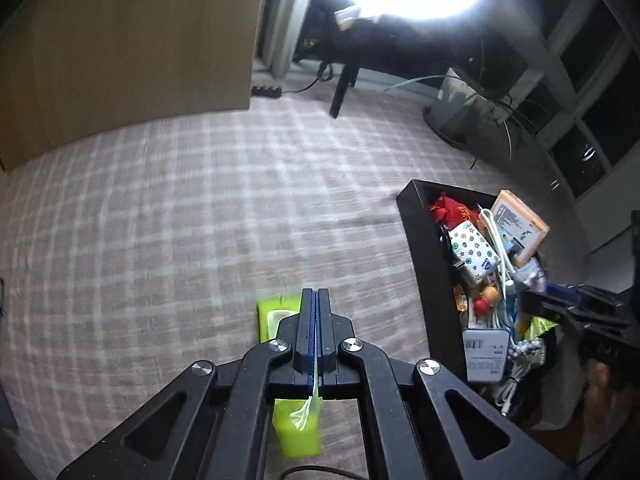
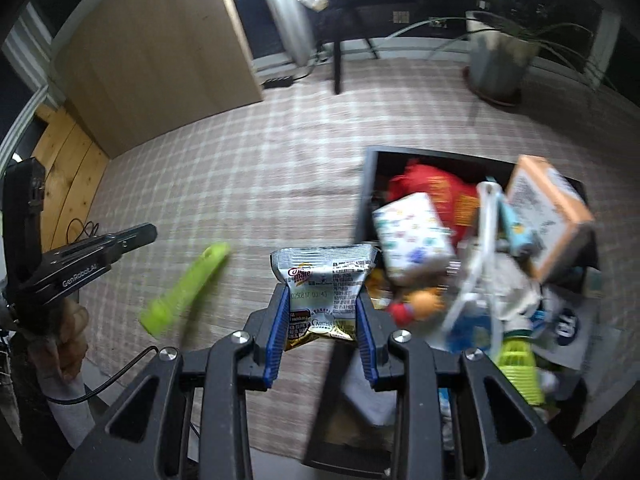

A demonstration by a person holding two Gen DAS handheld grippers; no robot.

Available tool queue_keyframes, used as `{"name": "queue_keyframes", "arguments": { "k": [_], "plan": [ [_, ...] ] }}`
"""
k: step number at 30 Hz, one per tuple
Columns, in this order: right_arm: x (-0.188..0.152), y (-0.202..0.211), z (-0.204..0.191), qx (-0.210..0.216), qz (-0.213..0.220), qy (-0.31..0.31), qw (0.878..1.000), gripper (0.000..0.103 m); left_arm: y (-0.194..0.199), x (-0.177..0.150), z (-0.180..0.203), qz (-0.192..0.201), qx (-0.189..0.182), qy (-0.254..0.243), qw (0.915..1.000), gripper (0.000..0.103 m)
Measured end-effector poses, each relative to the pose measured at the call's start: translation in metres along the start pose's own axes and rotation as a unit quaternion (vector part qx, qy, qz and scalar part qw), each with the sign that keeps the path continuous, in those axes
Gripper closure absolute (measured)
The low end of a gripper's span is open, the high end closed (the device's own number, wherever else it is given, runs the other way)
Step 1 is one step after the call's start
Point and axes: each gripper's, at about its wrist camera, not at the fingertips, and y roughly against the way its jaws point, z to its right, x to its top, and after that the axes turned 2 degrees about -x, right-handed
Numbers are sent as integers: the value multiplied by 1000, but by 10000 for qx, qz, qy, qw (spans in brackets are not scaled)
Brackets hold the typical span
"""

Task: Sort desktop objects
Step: 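Carry the yellow-green tube and snack packet over the black bin with both grippers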

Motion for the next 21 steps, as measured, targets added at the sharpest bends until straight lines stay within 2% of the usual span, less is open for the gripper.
{"name": "queue_keyframes", "arguments": {
  "k": [1,3,6,8,9,14,21],
  "plan": [
    [-1,6,6,-30,22,-9,10000,72,-5,1,8,-65,124,-128,9998,103],
    [-6,9,15,-56,35,-10,10000,72,-18,1,13,-410,15,-34,9992,102],
    [-11,10,21,-19,-16,32,10000,72,-29,-8,11,-640,289,14,9975,95],
    [-15,7,25,15,-69,65,10000,72,-41,-17,7,-964,348,191,9946,66],
    [-16,6,25,39,-85,67,9999,72,-45,-22,7,-1009,388,225,9939,64],
    [-19,-3,32,174,-175,32,9997,72,-77,-48,10,-1562,787,266,9842,58],
    [-21,-7,44,236,-215,9,9995,72,-100,-70,10,-1786,1169,277,9766,61]
  ]
}}
